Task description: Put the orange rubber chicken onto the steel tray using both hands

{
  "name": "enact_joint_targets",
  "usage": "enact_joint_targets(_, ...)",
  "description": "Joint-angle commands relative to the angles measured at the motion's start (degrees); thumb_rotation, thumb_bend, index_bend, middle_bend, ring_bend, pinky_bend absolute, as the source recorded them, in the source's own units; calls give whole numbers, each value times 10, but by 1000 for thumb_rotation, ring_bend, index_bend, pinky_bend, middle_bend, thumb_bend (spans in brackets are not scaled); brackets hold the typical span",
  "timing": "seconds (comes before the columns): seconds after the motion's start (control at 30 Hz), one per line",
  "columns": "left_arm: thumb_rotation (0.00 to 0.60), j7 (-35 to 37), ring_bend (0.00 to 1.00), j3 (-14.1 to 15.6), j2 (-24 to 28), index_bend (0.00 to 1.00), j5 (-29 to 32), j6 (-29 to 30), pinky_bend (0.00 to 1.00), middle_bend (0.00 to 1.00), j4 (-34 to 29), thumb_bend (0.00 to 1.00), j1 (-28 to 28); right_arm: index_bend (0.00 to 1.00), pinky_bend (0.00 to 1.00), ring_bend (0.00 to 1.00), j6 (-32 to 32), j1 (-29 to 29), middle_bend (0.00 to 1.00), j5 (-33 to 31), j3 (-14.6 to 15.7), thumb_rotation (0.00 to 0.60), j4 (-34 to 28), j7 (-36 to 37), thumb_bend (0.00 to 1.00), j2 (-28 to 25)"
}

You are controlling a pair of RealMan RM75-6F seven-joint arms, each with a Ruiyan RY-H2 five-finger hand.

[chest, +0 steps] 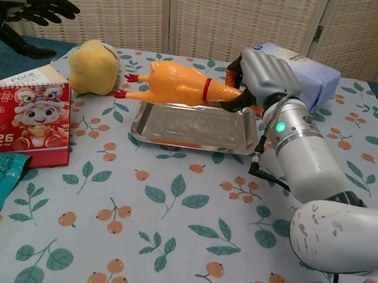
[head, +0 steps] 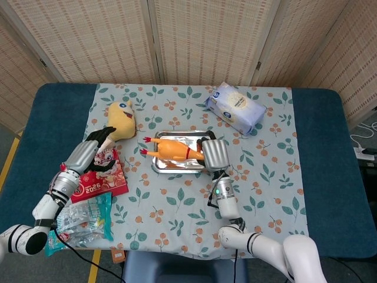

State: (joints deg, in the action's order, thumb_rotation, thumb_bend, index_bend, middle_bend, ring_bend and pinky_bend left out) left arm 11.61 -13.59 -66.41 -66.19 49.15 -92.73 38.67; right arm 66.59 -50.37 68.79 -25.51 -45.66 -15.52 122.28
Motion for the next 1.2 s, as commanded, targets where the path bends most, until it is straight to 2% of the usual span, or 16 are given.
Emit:
enact_joint_targets(0.03, 600, 3, 0, 16, 8, 0, -30, 8, 0, 0, -6, 365, -10, 867, 920, 717, -44, -38, 589, 1, -2, 600, 101, 59, 339, 39)
enact_joint_targets(0.2, 600, -17, 0, 28, -1, 0, -53, 30, 0, 0, 4, 373, -17, 869, 918, 717, -63, -60, 594, 9, 7, 600, 201, 98, 339, 76)
enact_joint_targets(0.43, 600, -29, 0, 31, -17, 0, -47, 36, 0, 0, 21, 387, -18, 870, 865, 712, -102, -75, 594, -1, 27, 600, 236, 136, 339, 77)
enact_joint_targets(0.53, 600, -26, 0, 29, -18, 0, -39, 30, 0, 0, 23, 392, -16, 824, 822, 669, -104, -75, 594, 0, 42, 600, 248, 138, 335, 77)
enact_joint_targets(0.57, 600, -26, 0, 28, -17, 0, -36, 28, 0, 0, 24, 393, -15, 766, 779, 622, -112, -75, 585, -1, 45, 600, 253, 133, 333, 77)
enact_joint_targets(0.63, 600, -27, 0, 27, -18, 0, -30, 25, 0, 0, 26, 393, -14, 584, 661, 481, -136, -78, 487, -7, 47, 600, 263, 115, 332, 77)
enact_joint_targets(0.7, 600, -27, 0, 27, -19, 0, -25, 20, 0, 0, 27, 394, -12, 312, 491, 282, -157, -82, 286, -15, 44, 600, 273, 98, 316, 77)
enact_joint_targets(0.8, 600, -28, 0, 27, -20, 0, -21, 15, 0, 0, 28, 395, -11, 34, 339, 92, -173, -88, 84, -25, 34, 600, 280, 87, 242, 76)
enact_joint_targets(0.83, 600, -28, 0, 27, -21, 0, -18, 13, 0, 0, 28, 395, -10, 5, 310, 53, -173, -89, 45, -25, 33, 600, 279, 92, 214, 73)
enact_joint_targets(0.93, 600, -27, 0, 26, -20, 0, -14, 8, 0, 0, 28, 395, -9, 0, 236, 3, -176, -89, 2, -22, 32, 600, 267, 111, 138, 62)
enact_joint_targets(1.0, 600, -26, 0, 25, -19, 0, -11, 6, 0, 0, 27, 395, -8, 0, 142, 0, -174, -88, 0, -16, 35, 600, 254, 122, 81, 52)
enact_joint_targets(1.2, 600, -26, 0, 24, -13, 0, 2, -4, 0, 0, 22, 397, -6, 0, 39, 0, -195, -72, 0, -8, 42, 600, 170, 154, 32, 0)
